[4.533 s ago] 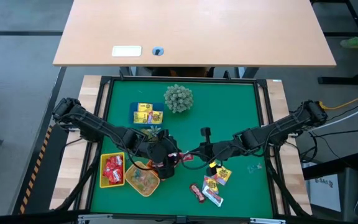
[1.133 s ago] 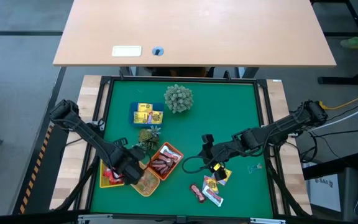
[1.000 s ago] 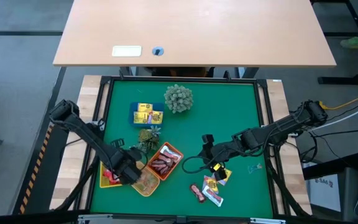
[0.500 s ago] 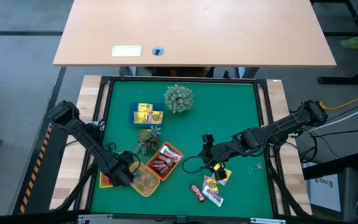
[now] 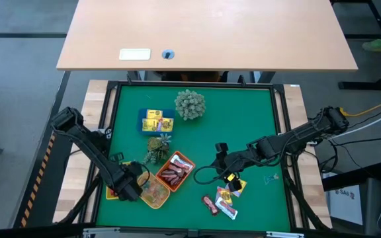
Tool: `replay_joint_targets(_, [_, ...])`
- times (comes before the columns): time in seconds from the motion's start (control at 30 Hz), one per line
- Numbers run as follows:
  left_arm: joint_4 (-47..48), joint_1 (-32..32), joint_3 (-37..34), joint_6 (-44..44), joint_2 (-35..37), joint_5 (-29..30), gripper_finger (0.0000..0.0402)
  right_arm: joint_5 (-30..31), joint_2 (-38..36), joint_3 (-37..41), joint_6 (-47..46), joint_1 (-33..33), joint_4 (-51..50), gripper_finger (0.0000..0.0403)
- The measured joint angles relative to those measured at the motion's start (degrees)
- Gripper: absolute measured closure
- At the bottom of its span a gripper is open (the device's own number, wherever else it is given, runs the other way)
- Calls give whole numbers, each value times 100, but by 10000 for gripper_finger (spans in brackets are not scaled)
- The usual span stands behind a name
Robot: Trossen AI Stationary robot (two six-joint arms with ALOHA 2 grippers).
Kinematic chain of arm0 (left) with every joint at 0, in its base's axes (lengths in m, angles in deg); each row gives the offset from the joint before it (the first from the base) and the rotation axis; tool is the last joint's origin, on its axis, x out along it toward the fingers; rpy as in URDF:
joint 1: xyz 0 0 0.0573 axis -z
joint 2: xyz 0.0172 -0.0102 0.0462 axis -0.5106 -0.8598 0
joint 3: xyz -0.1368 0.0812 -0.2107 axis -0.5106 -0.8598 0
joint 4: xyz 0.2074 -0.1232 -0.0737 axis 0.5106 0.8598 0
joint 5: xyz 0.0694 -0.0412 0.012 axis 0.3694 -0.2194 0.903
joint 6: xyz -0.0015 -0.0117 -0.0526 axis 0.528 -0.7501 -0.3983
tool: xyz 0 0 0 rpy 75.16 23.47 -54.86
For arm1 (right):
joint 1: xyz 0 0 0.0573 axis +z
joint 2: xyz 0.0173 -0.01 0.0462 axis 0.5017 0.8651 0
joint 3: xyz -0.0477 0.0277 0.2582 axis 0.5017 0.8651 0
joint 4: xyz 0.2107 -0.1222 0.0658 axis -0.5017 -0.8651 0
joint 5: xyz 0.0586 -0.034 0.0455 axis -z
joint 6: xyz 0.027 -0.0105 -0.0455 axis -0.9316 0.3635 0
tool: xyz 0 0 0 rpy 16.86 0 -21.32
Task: Sort candy
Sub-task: Put the yellow candy into the blue bin
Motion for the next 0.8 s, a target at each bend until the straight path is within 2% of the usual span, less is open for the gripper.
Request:
replay_joint_targets(0.43, [-28,-9,-2,-173,0,0,344,-2,-2,0,0,0,-4,182])
replay_joint_targets(0.8, [-26,-9,-2,-264,0,-69,246,-2,0,0,0,0,-31,182])
